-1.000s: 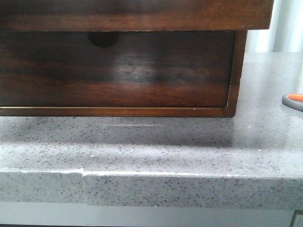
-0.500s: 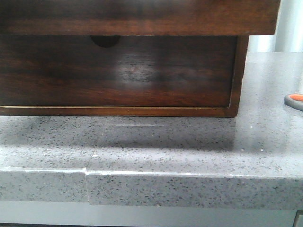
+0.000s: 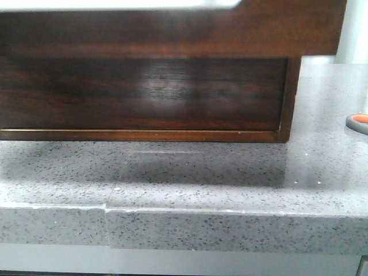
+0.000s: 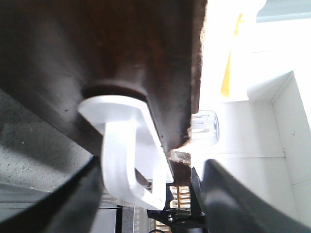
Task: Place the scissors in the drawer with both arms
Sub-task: 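Pull the wooden drawer open toward the robot with the left gripper, then lower the right gripper onto the grey-orange scissors and grasp them, then lift the scissors with the right gripper and carry them over the drawer, then lower the scissors into the open drawer and open the right gripper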
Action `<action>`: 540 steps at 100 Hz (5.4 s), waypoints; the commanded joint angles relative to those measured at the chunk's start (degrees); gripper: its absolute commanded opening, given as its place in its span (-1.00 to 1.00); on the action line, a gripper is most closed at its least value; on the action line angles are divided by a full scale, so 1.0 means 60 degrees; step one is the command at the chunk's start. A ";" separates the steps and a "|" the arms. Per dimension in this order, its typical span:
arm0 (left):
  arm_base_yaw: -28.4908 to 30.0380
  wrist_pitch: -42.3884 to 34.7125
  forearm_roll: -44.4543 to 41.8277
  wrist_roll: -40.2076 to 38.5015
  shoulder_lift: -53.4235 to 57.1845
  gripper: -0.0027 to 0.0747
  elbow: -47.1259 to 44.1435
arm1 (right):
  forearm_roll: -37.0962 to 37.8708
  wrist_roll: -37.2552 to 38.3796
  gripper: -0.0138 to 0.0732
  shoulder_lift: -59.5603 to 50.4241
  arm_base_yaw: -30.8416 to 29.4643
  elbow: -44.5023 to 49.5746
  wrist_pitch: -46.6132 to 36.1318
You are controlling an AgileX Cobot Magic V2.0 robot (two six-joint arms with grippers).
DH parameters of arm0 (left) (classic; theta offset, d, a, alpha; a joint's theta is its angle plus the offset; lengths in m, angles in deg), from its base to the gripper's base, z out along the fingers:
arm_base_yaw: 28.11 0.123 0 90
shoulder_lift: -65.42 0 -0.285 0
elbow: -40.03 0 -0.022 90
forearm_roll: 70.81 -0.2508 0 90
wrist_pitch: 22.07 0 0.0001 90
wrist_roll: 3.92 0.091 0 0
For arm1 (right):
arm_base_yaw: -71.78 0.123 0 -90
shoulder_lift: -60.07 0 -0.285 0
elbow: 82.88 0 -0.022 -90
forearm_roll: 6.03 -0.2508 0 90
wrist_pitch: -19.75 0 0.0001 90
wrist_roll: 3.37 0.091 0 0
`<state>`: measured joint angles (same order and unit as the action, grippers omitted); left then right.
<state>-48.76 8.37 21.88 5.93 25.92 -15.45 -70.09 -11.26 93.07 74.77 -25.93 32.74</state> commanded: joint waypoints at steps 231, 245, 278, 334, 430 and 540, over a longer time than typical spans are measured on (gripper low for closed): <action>-0.0064 0.1731 -0.8928 0.1366 0.2168 -0.91 0.4317 | 1.1088 0.4945 0.19 0.9451 0.0442 -0.5725 0.5867; -0.0064 0.1731 -0.8928 0.1366 0.2168 -0.91 0.4317 | 1.1088 0.4945 -0.11 0.9634 0.0442 -0.5725 0.5867; -0.0064 0.1731 -0.8928 0.1366 0.2168 -0.91 0.4317 | 1.1386 0.4882 -0.84 0.9194 0.0442 -0.5787 0.5810; -0.0064 0.1676 -0.8995 0.1366 0.2168 -0.91 0.4234 | 1.0999 0.1910 -0.84 0.4850 0.0822 -1.0257 0.5654; -0.0064 0.1723 -0.8995 0.1366 0.2168 -0.91 0.4214 | 0.7452 -0.6419 -0.84 0.9150 0.6529 -1.2023 0.5690; -0.0064 0.1660 -1.0603 0.0998 0.2311 -0.91 0.4192 | 0.8004 -0.4386 -0.79 0.7782 0.6346 -1.1623 0.6244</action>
<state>-48.76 22.83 -38.80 13.82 39.85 8.52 -20.04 -38.21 146.43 113.01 -95.74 70.77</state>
